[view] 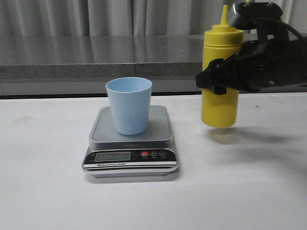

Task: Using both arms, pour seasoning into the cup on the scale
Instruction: 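Turn the bottle upright and lower it beside the scale with right gripper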

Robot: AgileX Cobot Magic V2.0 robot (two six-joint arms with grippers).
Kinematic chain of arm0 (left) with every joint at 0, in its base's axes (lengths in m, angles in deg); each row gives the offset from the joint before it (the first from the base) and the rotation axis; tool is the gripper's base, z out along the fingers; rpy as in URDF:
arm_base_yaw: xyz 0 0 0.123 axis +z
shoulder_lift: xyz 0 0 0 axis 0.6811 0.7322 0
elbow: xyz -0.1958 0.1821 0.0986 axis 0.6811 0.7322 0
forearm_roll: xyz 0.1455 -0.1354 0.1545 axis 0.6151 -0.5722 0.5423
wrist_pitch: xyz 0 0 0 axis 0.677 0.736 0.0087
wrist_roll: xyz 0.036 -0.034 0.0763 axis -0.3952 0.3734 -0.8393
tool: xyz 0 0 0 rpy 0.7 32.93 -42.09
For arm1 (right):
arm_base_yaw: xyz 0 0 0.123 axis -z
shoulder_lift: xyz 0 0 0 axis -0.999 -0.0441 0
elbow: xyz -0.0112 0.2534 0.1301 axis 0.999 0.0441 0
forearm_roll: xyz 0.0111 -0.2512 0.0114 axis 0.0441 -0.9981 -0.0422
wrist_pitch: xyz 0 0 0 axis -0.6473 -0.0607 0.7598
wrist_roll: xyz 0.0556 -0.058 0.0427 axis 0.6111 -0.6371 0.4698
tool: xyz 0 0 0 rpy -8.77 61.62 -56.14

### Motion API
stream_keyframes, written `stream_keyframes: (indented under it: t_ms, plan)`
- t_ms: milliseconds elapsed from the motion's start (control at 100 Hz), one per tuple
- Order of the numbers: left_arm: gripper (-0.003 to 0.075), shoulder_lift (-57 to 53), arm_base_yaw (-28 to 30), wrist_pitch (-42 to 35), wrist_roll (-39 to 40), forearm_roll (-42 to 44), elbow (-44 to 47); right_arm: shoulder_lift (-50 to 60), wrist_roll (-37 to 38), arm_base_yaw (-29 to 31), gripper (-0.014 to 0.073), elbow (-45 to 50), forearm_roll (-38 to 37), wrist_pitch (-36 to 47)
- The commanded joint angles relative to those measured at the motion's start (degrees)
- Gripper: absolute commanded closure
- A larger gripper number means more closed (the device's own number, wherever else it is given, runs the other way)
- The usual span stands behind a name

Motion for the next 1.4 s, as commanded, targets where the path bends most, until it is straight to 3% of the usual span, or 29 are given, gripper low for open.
stream_keyframes:
  t_ms: [0, 170, 430, 540, 1240, 1389]
  plan:
    - [0.0740, 0.34, 0.09, -4.07, 0.63, -0.21, -1.55, 0.99, -1.20, 0.34, 0.0339, -0.98, 0.90, 7.28]
    - [0.0740, 0.34, 0.09, -4.07, 0.63, -0.21, -1.55, -0.83, -1.18, 0.34, 0.0309, -0.98, 0.90, 8.03]
    - [0.0740, 0.34, 0.09, -4.07, 0.63, -0.21, -1.55, -1.89, -1.18, 0.34, 0.0012, -0.98, 0.95, 8.67]
    - [0.0740, 0.34, 0.09, -4.07, 0.63, -0.21, -1.55, -1.83, -1.18, 0.34, -0.0070, -0.89, 0.95, 9.63]
    - [0.0740, 0.34, 0.09, -4.07, 0.63, -0.21, -1.55, 8.61, -1.18, 0.34, -0.0068, 13.22, 0.95, 14.14]
    - [0.0740, 0.34, 0.09, -4.07, 0.63, -0.21, -1.55, 14.62, -1.18, 0.34, -0.0034, 17.12, 5.46, 13.94]
